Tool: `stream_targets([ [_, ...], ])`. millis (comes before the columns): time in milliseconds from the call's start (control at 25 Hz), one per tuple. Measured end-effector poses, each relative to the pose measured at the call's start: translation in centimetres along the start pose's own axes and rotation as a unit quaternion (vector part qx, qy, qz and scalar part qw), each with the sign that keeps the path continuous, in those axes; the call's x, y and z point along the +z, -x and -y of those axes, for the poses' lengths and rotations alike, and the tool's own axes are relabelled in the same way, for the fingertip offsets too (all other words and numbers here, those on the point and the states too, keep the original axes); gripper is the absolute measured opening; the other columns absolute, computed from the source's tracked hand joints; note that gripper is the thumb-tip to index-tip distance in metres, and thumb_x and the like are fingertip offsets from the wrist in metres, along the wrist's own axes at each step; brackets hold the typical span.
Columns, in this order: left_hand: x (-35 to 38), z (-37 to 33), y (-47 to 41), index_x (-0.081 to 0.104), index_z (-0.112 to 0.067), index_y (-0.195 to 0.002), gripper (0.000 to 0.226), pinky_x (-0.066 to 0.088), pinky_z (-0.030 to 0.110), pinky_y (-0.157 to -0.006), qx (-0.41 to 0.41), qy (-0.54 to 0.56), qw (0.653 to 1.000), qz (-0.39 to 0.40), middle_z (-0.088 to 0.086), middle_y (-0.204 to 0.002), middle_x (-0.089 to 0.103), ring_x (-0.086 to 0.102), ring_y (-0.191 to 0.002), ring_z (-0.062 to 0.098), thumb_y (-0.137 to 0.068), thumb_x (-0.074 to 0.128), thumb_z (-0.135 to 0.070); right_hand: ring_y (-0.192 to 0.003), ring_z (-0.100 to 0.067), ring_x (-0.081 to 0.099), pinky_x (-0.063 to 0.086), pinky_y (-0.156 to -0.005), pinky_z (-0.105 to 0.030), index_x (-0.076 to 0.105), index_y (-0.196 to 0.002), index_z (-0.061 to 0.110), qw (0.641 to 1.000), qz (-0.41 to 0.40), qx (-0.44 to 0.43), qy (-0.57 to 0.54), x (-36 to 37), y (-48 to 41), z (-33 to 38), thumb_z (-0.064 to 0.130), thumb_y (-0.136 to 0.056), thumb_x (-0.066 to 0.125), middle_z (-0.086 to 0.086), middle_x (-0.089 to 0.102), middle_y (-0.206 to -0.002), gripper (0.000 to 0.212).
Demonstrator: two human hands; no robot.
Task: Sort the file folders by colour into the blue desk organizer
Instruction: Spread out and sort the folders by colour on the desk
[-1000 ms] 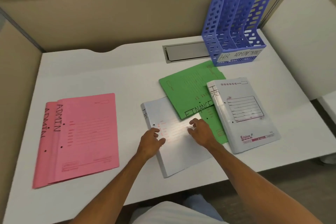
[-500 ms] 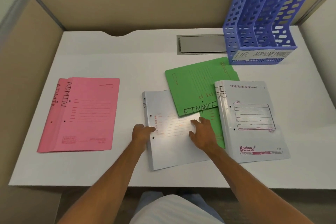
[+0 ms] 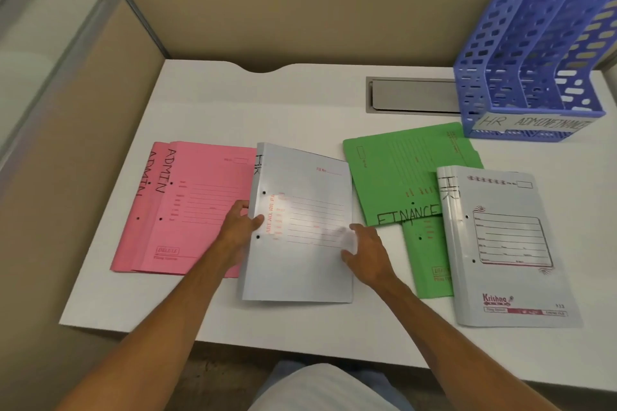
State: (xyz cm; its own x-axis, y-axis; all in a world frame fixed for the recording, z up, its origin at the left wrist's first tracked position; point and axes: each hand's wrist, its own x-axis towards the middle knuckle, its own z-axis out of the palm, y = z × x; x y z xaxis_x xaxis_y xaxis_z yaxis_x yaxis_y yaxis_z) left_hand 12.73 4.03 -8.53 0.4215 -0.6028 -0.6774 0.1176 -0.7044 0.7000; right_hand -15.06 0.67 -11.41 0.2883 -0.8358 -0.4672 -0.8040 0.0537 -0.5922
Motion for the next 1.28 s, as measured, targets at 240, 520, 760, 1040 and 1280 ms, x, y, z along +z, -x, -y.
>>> stream_targets([
  [240,-5.3,-0.3,-2.9,0.052,-0.019,-0.120,0.033,0.046,0.055,-0.100,-0.025,0.049,0.998,0.005,0.016,-0.132,0.058,0.058,-0.117,0.034,-0.093,0.060,-0.003,-0.104,-0.026,0.061,0.051,-0.088,-0.034,0.038,-0.142,0.016,0.977,0.005,0.107,-0.184,2.2,-2.4,4.2,0.024,-0.082,0.077,-0.011,0.060,-0.118,0.072],
  [520,-4.7,-0.3,-5.3,0.052,-0.013,-0.121,0.033,0.049,0.026,-0.072,0.033,-0.068,0.997,-0.012,0.010,-0.124,0.060,0.058,-0.098,0.022,-0.091,0.066,-0.011,-0.097,-0.031,0.067,0.055,-0.082,-0.042,0.060,-0.113,0.014,0.933,-0.046,0.221,-0.281,4.1,-4.1,5.5,0.008,-0.076,0.070,-0.010,0.068,-0.108,0.038],
  [760,-4.5,-0.2,-6.2,0.052,-0.003,-0.128,0.044,0.042,0.013,-0.052,0.081,-0.189,0.977,-0.057,0.015,-0.125,0.060,0.056,-0.086,0.017,-0.087,0.067,-0.001,-0.098,-0.028,0.066,0.053,-0.085,-0.040,0.063,-0.118,0.011,0.940,-0.077,0.215,-0.254,4.7,-4.7,5.7,0.011,-0.078,0.072,-0.008,0.069,-0.108,0.040],
  [1040,-4.3,-0.1,-5.4,0.049,-0.002,-0.130,0.045,0.053,0.037,-0.081,0.077,-0.320,0.943,-0.057,0.017,-0.128,0.052,0.057,-0.100,0.025,-0.089,0.063,-0.013,-0.081,-0.026,0.055,0.037,-0.066,-0.029,0.061,-0.081,0.011,0.972,-0.074,0.170,-0.141,4.2,-4.2,6.2,0.011,-0.080,0.068,-0.007,0.058,-0.081,0.008],
  [1280,0.2,-0.6,-2.9,0.047,-0.006,-0.131,0.045,0.041,0.044,-0.100,0.168,-0.373,0.911,-0.040,0.015,-0.132,0.046,0.046,-0.120,0.032,-0.089,0.060,-0.017,-0.095,-0.021,0.065,0.054,-0.084,-0.032,0.070,-0.109,0.012,0.983,-0.117,0.120,-0.078,0.7,-1.9,4.7,0.017,-0.088,0.068,-0.008,0.070,-0.105,0.022],
])
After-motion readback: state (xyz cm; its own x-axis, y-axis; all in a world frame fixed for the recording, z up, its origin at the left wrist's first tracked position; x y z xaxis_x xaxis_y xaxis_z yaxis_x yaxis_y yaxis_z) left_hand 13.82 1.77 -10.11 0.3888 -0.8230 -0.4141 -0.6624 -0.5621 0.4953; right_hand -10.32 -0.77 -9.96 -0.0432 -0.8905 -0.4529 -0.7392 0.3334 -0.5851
